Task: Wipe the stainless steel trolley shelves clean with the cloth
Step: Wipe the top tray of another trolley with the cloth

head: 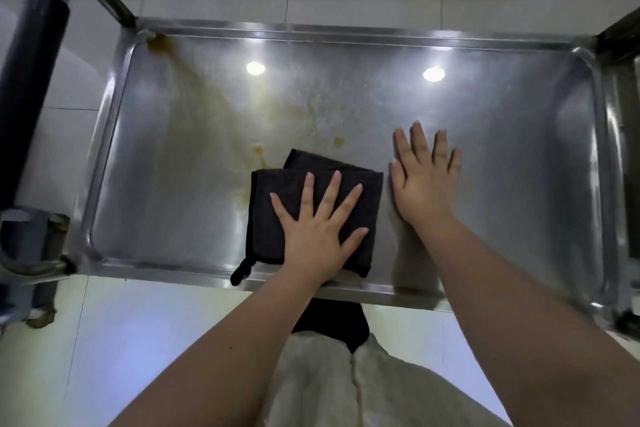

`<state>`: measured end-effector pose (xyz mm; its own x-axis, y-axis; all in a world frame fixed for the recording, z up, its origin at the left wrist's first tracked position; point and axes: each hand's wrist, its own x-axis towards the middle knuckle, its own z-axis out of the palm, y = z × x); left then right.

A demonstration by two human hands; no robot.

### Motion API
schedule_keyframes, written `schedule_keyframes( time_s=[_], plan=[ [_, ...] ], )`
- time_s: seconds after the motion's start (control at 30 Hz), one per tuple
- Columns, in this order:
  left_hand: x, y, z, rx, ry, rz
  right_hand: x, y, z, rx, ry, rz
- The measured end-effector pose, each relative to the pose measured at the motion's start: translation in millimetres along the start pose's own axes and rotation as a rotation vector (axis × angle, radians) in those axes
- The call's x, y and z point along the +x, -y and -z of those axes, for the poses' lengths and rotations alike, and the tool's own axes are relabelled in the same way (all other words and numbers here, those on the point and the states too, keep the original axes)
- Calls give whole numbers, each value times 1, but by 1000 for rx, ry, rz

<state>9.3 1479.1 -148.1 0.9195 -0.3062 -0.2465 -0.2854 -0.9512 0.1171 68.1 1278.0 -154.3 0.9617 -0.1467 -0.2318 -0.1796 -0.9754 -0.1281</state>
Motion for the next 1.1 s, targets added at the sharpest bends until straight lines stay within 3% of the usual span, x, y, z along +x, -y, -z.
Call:
schedule_keyframes(
  time_s=[0.23, 0.43, 0.6, 0.77, 0.87, 0.97, 1.1],
  plan=[
    [125, 19, 42, -13, 113, 65, 1, -1, -6, 4, -35, 1],
    [233, 43, 81, -20, 203, -8, 7, -2, -10, -17, -51, -7],
    [203, 37, 68, -11, 117, -63, 10, -4, -10, -13, -55, 5],
    [82, 24, 26, -35, 6, -115, 10, -7, -9, 1, -44, 5],
    [23, 19, 10, 15, 36, -150, 9, -7, -9, 14, -56, 25],
    [21, 19, 15, 10, 42, -140, 10, -8, -8, 11, -44, 34],
    [91, 18, 31, 20, -28, -148, 12, -9, -9, -12, -46, 21]
  ],
)
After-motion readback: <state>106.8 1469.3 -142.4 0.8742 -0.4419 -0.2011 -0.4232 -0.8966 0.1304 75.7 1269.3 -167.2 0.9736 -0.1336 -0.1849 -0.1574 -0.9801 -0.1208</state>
